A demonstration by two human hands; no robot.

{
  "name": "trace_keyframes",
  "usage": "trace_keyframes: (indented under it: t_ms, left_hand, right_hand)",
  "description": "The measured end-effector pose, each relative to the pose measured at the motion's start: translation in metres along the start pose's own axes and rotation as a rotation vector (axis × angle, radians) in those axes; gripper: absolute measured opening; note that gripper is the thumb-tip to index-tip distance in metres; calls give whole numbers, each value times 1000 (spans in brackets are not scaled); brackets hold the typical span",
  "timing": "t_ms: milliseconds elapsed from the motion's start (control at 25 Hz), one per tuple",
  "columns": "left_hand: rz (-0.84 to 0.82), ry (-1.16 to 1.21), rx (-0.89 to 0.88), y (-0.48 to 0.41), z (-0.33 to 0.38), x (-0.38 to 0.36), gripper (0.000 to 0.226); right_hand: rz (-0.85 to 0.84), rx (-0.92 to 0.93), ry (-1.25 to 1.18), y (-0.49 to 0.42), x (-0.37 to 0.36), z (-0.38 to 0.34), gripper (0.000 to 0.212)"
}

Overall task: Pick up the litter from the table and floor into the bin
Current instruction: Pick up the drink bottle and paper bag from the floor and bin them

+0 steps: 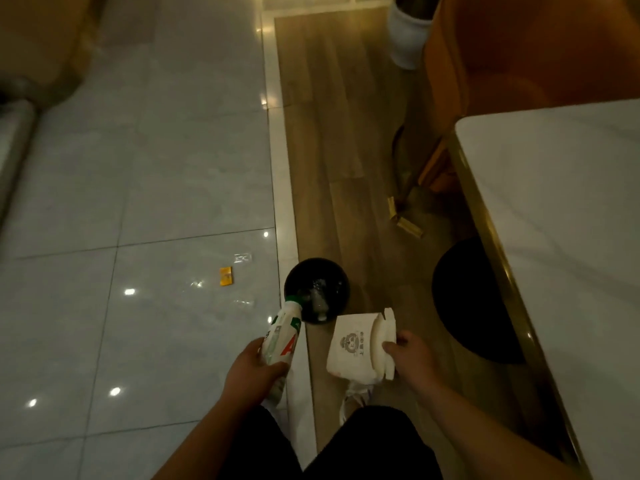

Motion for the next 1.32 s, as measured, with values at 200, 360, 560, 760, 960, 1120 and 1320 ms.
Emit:
trace_keyframes:
  t_ms: [200, 360, 560, 760, 960, 1120, 1320]
  left_hand:
    - [20, 1, 130, -89, -8, -35, 67]
    - [12, -30, 166, -194, -35, -66, 67]
    - [22, -142, 112, -305, -61, -108, 63]
    - [60, -204, 136, -361, -65, -139, 67]
    - [51, -227, 141, -378, -67, -151, 73]
    - [20, -283, 93, -374, -70, -145, 65]
    - [-10, -366, 36, -347, -75, -127, 54]
  right_hand:
    - [-30, 18, 147, -90, -27, -31, 12]
    - [-17, -4, 191, -167, -74, -39, 13]
    - [41, -24, 246, -253, -133, -42, 13]
    - [57, -28, 309, -300, -176, -42, 16]
    - [45, -10, 219, -309, -205, -34, 27]
    - [-19, 3, 179, -302, -218, -20, 26]
    - [-130, 22, 276, -285, -209, -7, 22]
Point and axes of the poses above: each hand's wrist, its own y-axis away from the middle knuckle, its own x-axis out of the back of the hand, z = x × y, the point moved 2 cm from there along -y, towards the middle knuckle, and after that the axes turned 7 degrees about y, right-handed, at the moved point
